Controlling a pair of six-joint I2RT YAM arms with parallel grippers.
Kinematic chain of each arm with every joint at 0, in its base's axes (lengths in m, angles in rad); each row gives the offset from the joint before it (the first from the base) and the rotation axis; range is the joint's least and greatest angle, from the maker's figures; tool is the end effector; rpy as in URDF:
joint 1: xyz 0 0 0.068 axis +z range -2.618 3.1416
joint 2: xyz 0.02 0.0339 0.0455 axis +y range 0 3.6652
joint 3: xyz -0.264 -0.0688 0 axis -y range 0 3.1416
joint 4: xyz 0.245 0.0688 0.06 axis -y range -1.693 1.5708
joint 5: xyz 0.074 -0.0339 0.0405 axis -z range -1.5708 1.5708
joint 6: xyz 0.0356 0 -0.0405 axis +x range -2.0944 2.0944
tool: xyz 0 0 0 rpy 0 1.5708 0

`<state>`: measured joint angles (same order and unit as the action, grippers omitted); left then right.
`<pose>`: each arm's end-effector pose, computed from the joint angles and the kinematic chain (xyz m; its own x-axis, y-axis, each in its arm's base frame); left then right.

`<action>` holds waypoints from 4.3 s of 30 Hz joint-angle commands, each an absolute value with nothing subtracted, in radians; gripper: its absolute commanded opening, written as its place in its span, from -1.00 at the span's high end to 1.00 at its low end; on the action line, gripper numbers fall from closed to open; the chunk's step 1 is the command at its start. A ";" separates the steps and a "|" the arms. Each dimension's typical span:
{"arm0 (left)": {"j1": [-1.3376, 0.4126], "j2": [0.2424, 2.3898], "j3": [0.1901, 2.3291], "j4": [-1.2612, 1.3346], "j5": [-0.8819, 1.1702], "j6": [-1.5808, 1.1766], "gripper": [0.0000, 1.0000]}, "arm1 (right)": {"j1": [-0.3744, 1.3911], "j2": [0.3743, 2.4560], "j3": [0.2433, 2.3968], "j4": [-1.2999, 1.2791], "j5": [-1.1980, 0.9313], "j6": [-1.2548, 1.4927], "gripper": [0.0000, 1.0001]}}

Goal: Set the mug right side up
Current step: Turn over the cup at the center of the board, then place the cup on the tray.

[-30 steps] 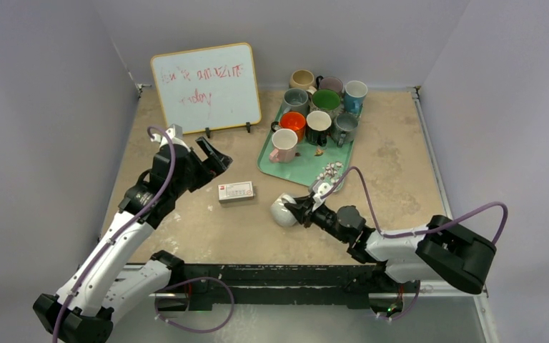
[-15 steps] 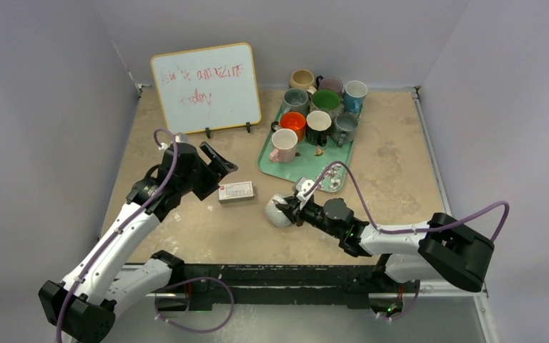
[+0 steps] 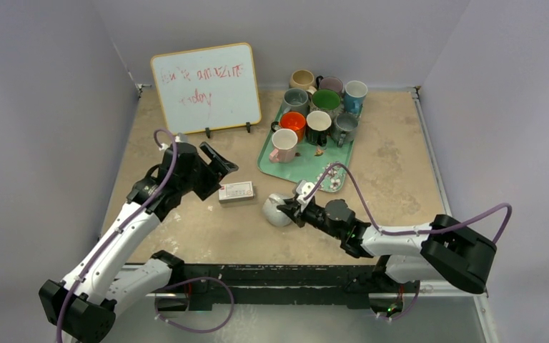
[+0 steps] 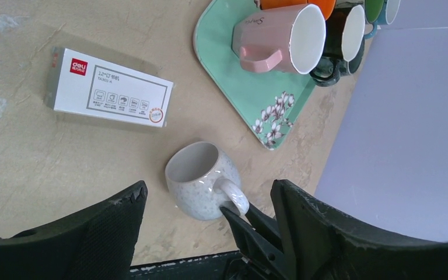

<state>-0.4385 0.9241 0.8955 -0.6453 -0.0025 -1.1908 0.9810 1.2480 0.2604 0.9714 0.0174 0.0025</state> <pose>0.1749 -0.0819 0.3088 -0.6022 -0.7433 -0.2913 -0.3679 0.5822 -0.7251 0.1289 0.1915 0.1906 -0.0111 -0.0120 -0.9999 -0.8212 0.5706 0.0022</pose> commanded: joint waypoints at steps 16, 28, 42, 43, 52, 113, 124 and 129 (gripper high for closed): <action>-0.487 1.051 0.794 -0.353 0.212 -1.482 -0.24 | 1.014 1.317 0.298 1.084 0.050 -0.008 1.00; -0.641 1.227 0.825 -0.378 0.153 -1.560 -0.06 | 1.043 1.299 0.302 1.074 0.067 -0.024 1.00; -0.717 1.331 0.853 -0.383 0.168 -1.603 0.11 | 1.071 1.306 0.345 1.025 0.087 -0.089 1.00; -0.721 1.335 0.862 -0.387 0.168 -1.601 0.13 | 1.076 1.309 0.345 1.025 0.089 -0.090 1.00; -0.737 1.328 0.903 -0.404 0.133 -1.504 0.97 | 1.092 1.226 0.343 0.932 0.141 -0.103 0.70; -0.815 1.786 0.913 1.110 0.539 -0.463 1.00 | 1.091 0.483 0.780 -0.187 0.528 0.240 -0.98; -0.814 1.955 0.993 1.196 0.584 -0.460 1.00 | 1.091 0.465 0.776 -0.215 0.535 0.244 -0.98; -0.813 1.961 0.958 1.172 0.579 -0.448 1.00 | 1.091 0.449 0.770 -0.232 0.531 0.252 -0.98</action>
<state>-0.8120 1.9800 0.9352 1.0298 0.5579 -0.4904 1.0924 0.4706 0.7532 -0.2260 0.5106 0.2459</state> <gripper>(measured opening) 0.157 0.987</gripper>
